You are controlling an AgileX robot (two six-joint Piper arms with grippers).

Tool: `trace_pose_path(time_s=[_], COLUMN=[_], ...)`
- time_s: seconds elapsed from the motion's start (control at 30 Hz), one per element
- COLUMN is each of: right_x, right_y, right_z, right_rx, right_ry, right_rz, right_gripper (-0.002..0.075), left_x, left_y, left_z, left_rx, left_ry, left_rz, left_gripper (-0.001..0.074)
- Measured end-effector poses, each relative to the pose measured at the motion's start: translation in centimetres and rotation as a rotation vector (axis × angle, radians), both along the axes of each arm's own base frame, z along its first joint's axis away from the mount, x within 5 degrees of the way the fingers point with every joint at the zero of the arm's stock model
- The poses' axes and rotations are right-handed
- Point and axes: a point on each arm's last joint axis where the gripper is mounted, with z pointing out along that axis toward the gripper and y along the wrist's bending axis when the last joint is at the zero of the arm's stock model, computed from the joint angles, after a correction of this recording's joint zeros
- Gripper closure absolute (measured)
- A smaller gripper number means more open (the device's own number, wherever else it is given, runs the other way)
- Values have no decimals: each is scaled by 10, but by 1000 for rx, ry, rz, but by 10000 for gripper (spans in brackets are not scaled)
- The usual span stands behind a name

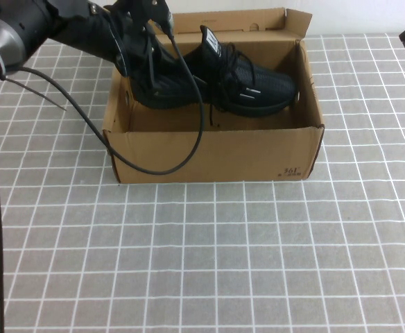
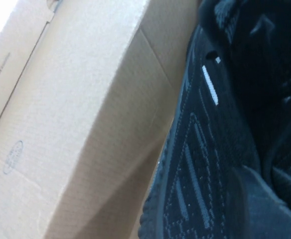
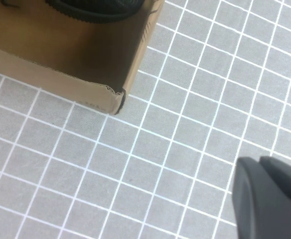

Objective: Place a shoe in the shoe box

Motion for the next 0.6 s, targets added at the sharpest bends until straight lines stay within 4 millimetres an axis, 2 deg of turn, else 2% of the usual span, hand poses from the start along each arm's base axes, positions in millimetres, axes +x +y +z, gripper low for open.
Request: trace_pose_path(time_s=[0.33,0.6], right_x=[-1,-1], right_y=[3,3], right_z=[0,0], right_rx=[28,28], right_ry=[7,5], right_rz=[10,10], right_gripper=[742,742], left_x=[11,19], left_y=[0,3], left_z=[-12,-34], left_rx=[25,39], left_ry=[-53,-20], left_rz=[1,2], left_gripper=[702,702])
